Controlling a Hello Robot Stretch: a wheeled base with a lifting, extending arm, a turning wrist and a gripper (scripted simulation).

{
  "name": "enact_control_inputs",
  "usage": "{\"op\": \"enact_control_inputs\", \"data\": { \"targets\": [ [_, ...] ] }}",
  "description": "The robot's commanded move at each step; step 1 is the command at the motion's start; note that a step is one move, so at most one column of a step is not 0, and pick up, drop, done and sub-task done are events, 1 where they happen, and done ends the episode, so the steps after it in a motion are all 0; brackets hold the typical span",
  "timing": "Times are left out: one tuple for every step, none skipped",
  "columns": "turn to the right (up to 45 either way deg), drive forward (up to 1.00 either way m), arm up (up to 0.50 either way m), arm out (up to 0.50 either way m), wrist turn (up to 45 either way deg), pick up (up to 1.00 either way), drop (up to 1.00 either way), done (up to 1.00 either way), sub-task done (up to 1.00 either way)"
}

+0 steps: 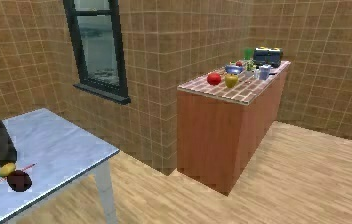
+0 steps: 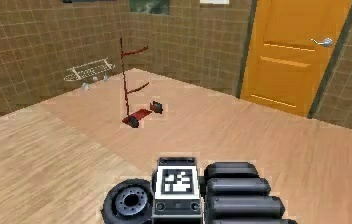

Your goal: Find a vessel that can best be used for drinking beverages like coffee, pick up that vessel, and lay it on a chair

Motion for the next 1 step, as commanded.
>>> {"op": "enact_control_inputs", "data": {
  "targets": [
    [6.0, 0.00, 0.00, 0.00, 0.0, 0.00, 0.00, 0.00, 0.00]
  ]
}}
